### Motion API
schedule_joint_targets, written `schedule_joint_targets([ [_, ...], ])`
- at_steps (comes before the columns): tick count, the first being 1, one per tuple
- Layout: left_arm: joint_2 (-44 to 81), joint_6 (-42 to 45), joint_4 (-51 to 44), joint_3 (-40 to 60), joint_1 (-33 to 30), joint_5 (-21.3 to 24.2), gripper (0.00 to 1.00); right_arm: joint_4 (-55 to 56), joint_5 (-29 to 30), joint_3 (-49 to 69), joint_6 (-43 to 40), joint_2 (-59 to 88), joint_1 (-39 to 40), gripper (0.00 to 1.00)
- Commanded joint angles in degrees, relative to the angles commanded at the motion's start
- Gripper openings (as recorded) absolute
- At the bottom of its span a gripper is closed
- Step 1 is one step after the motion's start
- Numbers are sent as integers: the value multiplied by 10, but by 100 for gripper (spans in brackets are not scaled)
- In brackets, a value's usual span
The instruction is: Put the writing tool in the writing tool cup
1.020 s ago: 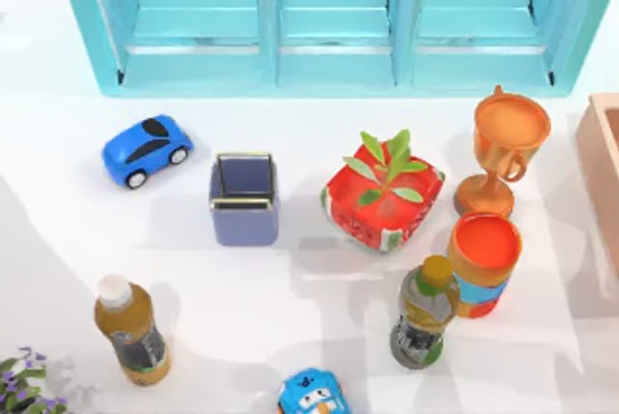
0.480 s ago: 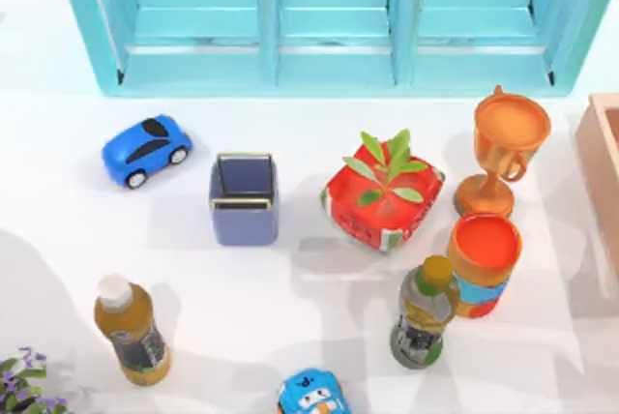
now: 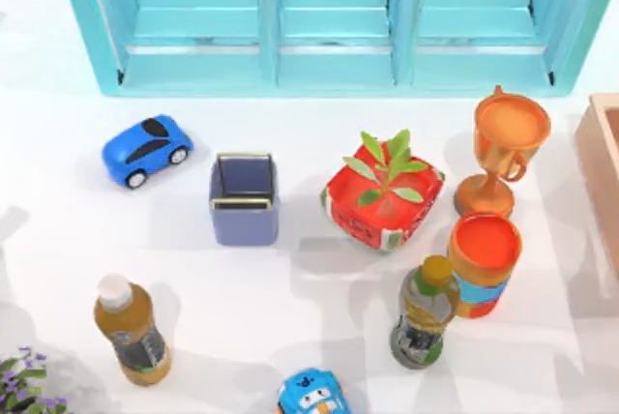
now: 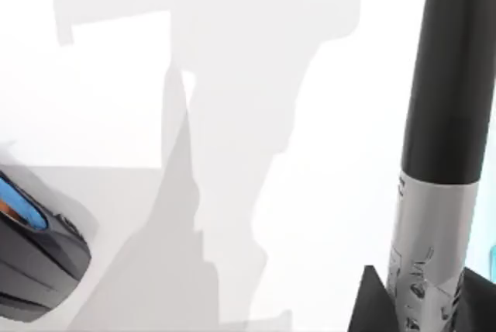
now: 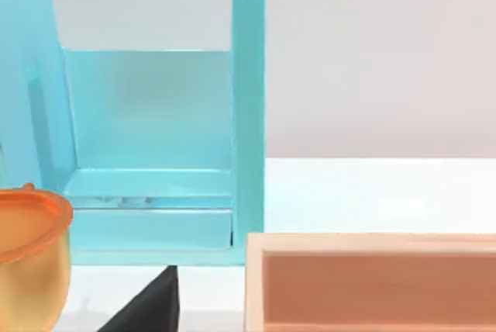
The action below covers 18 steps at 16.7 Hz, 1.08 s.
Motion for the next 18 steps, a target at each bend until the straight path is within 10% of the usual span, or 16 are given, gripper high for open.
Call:
schedule_joint_targets([
  [8, -3, 7, 37, -16, -40, -58, 0, 0, 0, 0, 0, 0, 0, 100],
  [18, -14, 64, 316, -140, -371, -490, 0, 0, 0, 0, 0, 0, 0, 100],
])
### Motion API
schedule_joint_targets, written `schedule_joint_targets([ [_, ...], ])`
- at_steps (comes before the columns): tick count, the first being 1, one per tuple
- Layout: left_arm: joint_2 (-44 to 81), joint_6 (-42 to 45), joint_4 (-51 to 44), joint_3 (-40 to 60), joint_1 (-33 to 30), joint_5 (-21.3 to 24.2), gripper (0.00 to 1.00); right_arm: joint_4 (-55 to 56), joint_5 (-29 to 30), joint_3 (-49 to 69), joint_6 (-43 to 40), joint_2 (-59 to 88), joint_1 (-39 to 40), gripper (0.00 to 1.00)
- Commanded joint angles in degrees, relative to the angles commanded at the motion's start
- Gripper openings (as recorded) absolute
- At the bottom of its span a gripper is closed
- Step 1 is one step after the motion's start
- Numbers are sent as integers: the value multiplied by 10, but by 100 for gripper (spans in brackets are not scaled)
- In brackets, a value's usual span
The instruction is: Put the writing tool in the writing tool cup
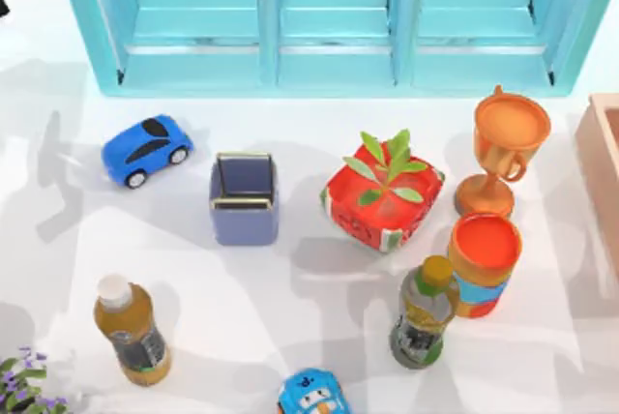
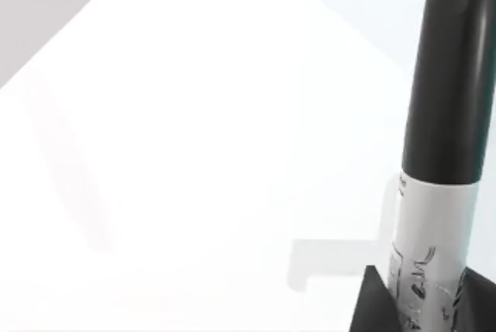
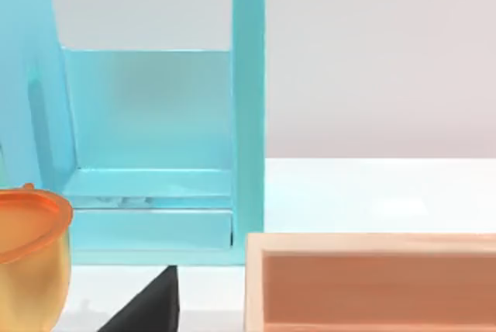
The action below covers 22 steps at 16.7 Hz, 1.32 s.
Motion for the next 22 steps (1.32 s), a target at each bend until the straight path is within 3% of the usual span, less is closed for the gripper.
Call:
schedule_joint_targets([
  [7, 15, 31, 258, -76, -309, -379, 0, 0, 0, 0, 0, 0, 0, 100],
  [12, 35, 41, 414, -100, -492, -592, 0, 0, 0, 0, 0, 0, 0, 100],
  [15, 45, 42, 474, -108, -563, -676, 0, 0, 0, 0, 0, 0, 0, 100],
  [17, 48, 43, 496, -111, -589, -706, 0, 0, 0, 0, 0, 0, 0, 100],
  [22, 49, 43, 500, -111, -594, -712, 0, 0, 0, 0, 0, 0, 0, 100],
])
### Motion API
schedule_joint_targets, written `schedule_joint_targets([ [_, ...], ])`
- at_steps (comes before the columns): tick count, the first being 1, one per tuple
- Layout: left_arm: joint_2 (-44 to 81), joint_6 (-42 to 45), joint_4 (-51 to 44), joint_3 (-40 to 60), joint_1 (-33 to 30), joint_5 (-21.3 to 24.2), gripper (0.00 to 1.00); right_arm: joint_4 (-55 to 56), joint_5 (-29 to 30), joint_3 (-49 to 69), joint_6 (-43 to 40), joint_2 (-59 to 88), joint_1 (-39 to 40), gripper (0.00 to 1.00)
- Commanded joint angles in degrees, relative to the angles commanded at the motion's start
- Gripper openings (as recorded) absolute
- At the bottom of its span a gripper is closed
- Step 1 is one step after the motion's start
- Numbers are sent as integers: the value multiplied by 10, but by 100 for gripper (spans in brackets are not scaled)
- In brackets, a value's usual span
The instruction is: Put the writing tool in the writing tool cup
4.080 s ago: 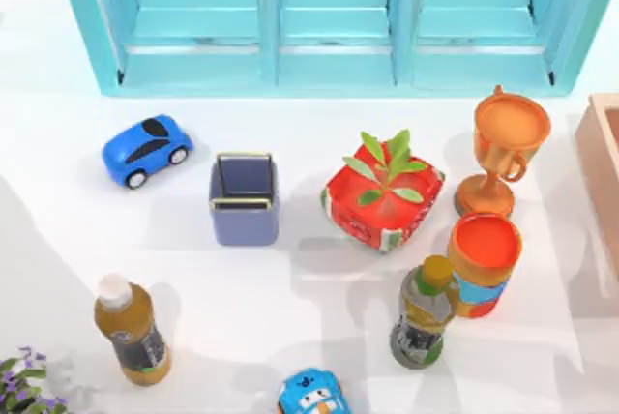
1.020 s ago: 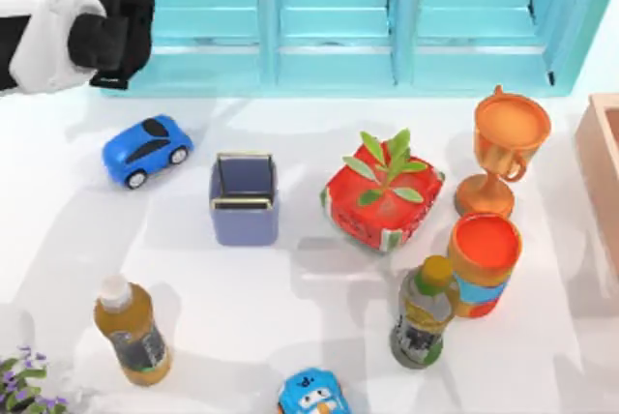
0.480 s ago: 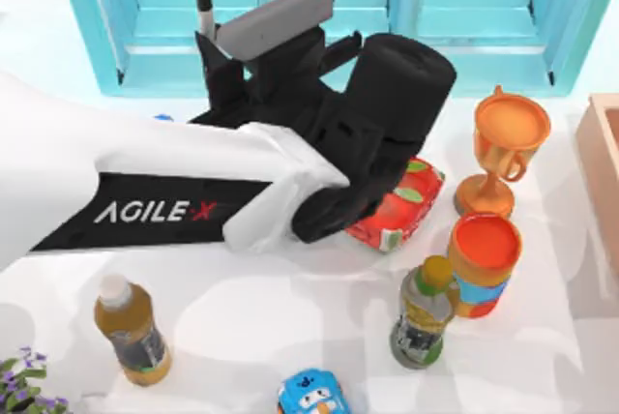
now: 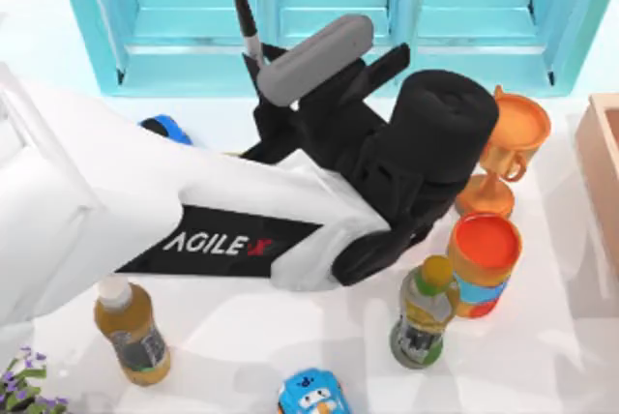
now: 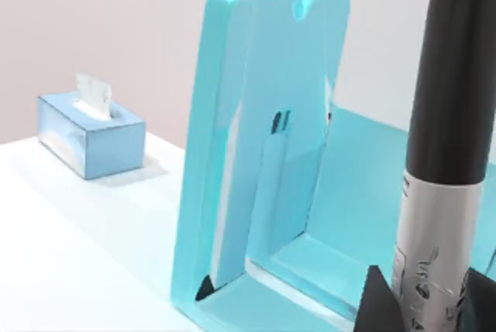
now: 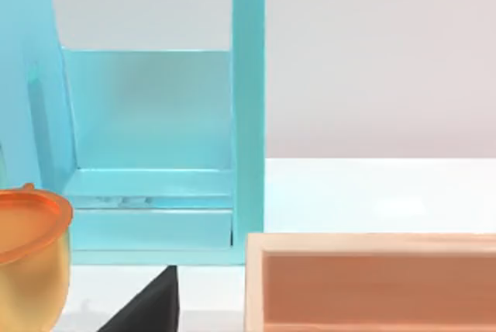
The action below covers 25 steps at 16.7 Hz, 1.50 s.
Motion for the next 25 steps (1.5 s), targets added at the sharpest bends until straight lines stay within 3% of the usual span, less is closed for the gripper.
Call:
schedule_joint_targets([
  [1, 42, 0, 107, 14, 6, 35, 0, 0, 0, 0, 0, 0, 0, 100],
  [2, 41, 0, 105, 14, 6, 34, 0, 0, 0, 0, 0, 0, 0, 100],
  [9, 6, -25, -17, 4, 8, 9, 0, 0, 0, 0, 0, 0, 0, 100],
  [14, 1, -29, -32, 4, 7, 6, 0, 0, 0, 0, 0, 0, 0, 100],
  [25, 1, -29, -32, 4, 7, 6, 83, 0, 0, 0, 0, 0, 0, 100],
])
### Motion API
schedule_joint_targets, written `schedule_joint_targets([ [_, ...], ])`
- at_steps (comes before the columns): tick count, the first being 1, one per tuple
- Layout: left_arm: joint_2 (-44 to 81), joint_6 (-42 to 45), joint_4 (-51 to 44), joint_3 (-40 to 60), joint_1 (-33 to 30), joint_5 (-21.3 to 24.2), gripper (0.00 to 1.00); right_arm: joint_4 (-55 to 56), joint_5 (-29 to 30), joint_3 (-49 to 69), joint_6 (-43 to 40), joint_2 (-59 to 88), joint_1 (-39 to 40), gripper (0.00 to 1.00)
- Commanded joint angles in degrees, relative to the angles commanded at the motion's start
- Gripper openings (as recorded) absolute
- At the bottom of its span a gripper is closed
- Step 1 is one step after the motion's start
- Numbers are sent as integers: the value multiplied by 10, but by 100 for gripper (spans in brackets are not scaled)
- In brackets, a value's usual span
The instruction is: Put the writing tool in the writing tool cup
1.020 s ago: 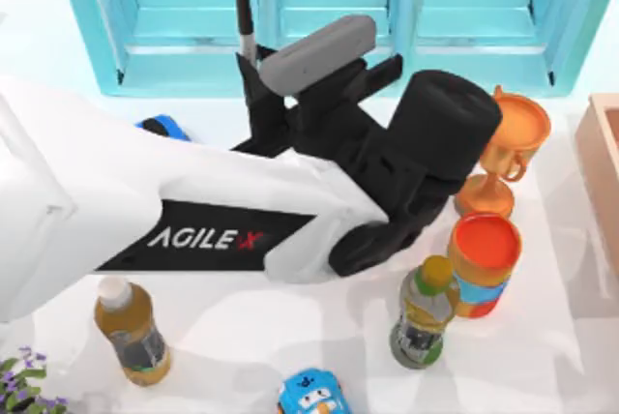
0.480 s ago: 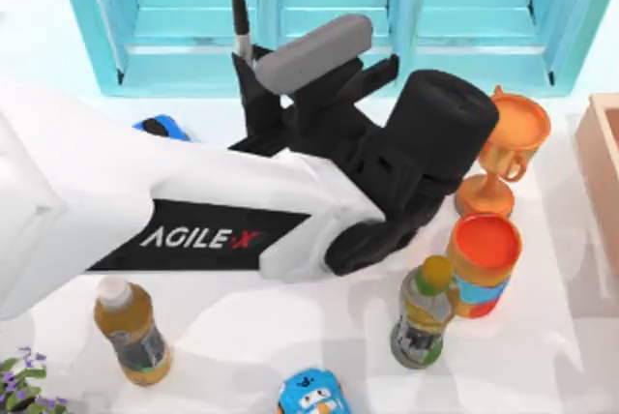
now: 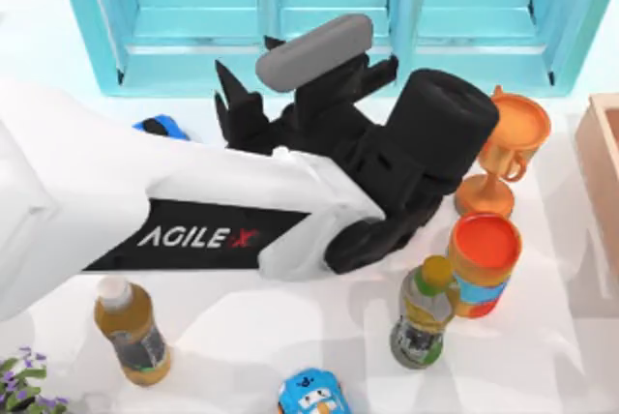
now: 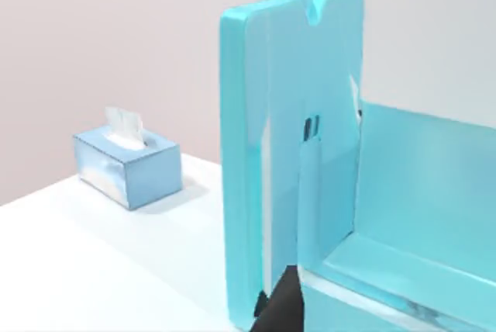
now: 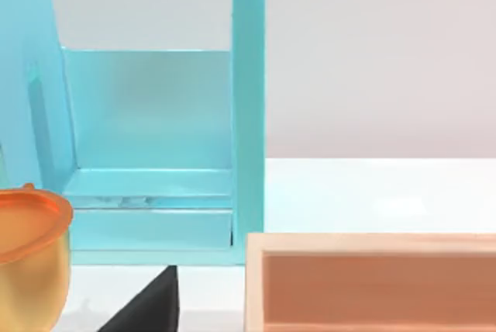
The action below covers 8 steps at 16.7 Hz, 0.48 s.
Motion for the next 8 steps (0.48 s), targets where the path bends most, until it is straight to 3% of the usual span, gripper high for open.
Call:
schedule_joint_targets([
  [2, 0, 0, 0, 0, 0, 0, 98, 0, 0, 0, 0, 0, 0, 100],
  [8, 0, 0, 0, 0, 0, 0, 100, 0, 0, 0, 0, 0, 0, 100],
])
